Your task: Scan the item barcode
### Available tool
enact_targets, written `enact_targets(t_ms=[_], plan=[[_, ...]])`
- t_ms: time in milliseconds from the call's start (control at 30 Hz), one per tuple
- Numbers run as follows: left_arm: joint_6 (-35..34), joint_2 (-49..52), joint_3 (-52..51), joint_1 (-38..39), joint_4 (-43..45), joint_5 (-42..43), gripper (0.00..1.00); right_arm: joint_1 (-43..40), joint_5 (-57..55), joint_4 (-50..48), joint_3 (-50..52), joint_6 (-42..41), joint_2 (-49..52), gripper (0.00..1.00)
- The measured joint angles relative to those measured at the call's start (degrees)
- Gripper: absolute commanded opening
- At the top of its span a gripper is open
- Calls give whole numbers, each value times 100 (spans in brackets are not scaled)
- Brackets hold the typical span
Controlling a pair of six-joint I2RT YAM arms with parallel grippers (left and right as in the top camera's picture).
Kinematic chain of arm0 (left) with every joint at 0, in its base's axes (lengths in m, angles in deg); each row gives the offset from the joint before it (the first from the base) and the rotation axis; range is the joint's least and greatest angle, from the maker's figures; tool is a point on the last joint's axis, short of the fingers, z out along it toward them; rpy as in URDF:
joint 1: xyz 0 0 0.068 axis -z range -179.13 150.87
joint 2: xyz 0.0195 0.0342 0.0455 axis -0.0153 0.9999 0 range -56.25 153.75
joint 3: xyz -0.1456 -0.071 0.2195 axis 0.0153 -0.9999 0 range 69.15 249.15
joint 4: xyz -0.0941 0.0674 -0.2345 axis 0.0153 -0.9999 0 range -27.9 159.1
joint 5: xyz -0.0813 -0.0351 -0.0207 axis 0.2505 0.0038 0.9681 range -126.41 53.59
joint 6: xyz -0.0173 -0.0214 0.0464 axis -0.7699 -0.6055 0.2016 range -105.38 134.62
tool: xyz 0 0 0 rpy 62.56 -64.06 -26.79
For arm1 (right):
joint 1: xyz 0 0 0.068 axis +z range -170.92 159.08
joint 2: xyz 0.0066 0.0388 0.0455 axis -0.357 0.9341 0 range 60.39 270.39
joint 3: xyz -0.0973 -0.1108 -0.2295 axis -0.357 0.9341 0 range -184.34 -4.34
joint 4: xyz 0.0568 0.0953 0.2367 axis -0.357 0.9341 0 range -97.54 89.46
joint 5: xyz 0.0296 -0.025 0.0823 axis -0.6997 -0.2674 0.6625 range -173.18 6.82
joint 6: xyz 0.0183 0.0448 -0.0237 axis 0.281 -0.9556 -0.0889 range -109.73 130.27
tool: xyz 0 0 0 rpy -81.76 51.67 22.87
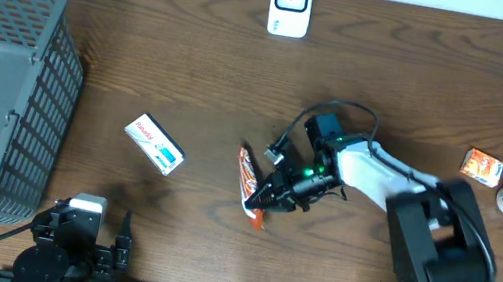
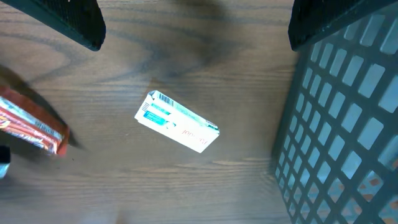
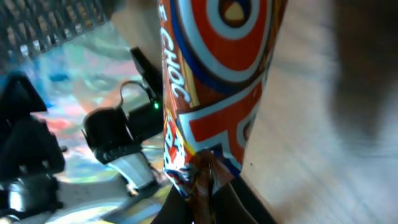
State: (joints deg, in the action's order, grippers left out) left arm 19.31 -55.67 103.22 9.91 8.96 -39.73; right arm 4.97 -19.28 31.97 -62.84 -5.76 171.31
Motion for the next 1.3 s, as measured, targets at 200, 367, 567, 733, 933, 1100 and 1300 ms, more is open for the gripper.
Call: enact_targets(t_ms=[200,367,567,733,933,1100,1300], plan=[[0,0,0,0,0,0,93,-422,232,-190,2,-750,260,1],[0,0,0,0,-2,0,93,-638,328,-452,-2,-1314,260,19],[0,0,0,0,-2,0,93,-833,55,-247,-4,-1784,260,1],[0,0,0,0,-2,0,93,-1082,-662,-111,-4,-2133,260,1],[0,0,0,0,0,0,93,-1147,-1469,-28,-66,-1967,190,25],[0,0,0,0,-2,0,93,-1008,-1486,-367,-76,-1871,94,99],[0,0,0,0,0,0,93,-654,-1716,-1268,-144,-2083,-74,91]])
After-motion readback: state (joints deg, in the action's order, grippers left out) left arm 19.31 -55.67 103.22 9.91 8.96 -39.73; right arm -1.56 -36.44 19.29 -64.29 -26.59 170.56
